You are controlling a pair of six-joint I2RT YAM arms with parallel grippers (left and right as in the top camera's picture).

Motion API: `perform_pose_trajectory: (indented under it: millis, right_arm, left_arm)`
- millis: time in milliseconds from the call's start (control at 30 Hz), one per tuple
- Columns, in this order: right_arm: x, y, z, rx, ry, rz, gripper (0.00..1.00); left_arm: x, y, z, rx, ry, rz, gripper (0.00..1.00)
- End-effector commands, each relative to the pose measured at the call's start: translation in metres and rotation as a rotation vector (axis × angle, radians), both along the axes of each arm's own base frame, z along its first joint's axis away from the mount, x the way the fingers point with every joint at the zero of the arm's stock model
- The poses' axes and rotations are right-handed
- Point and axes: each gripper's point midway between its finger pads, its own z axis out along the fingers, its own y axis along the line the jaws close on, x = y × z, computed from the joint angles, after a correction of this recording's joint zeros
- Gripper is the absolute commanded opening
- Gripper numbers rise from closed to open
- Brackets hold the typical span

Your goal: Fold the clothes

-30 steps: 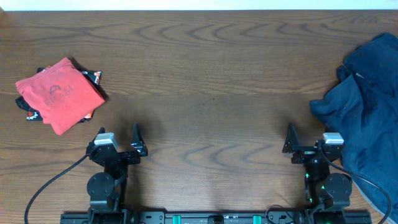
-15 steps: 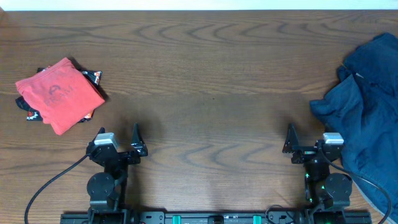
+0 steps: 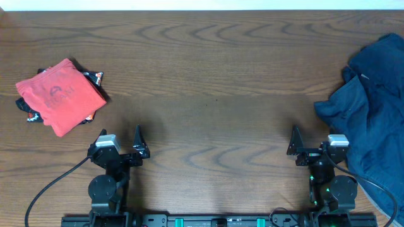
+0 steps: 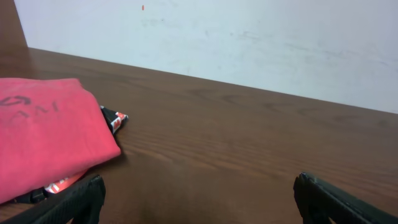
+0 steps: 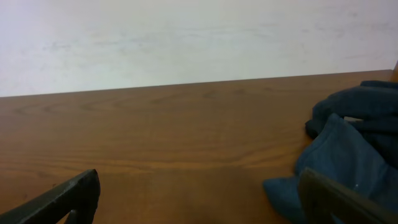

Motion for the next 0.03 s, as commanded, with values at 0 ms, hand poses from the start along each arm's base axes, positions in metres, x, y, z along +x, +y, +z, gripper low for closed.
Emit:
perform_pose_trajectory:
  millis: [0]
  right_arm:
    - [-0.0001, -0.0023, -0.0007, -0.013, 0.001, -0.007, 0.99]
  left_arm:
    - [0.0001, 0.0019, -0.0175, 0.01, 0.041, 0.008, 0.98]
